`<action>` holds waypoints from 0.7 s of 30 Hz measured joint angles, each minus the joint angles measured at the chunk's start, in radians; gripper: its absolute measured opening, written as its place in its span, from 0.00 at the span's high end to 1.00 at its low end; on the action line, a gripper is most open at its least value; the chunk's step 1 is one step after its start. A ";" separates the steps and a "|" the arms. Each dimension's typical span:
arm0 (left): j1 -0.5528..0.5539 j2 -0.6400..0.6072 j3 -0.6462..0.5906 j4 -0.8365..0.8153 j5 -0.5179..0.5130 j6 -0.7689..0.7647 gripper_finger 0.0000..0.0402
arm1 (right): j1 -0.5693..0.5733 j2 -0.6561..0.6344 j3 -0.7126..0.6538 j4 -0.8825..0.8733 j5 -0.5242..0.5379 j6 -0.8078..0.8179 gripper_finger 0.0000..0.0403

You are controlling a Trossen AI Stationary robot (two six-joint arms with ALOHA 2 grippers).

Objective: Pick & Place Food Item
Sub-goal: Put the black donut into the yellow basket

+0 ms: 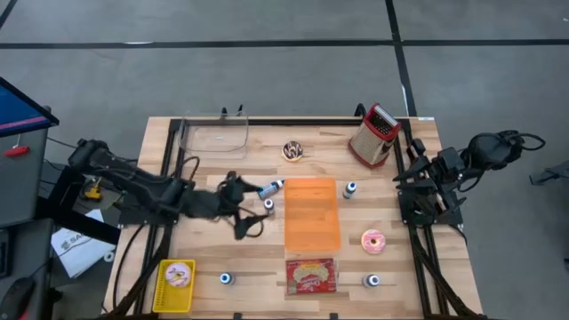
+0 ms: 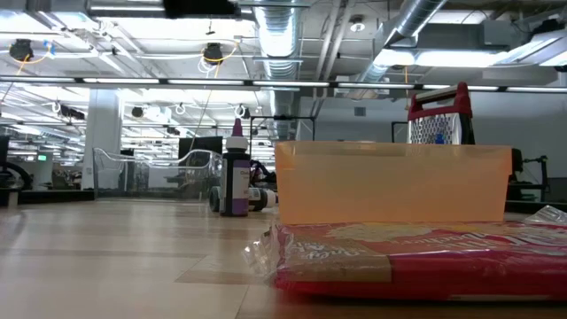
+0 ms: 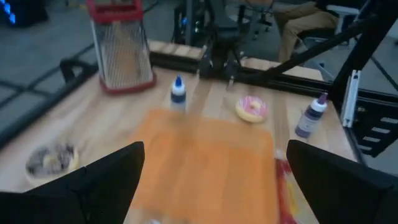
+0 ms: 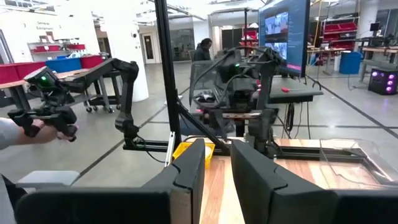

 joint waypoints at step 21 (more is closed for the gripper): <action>0.412 0.206 0.109 -0.024 0.254 0.356 0.10 | -0.003 -0.005 0.000 -0.010 0.022 -0.012 0.82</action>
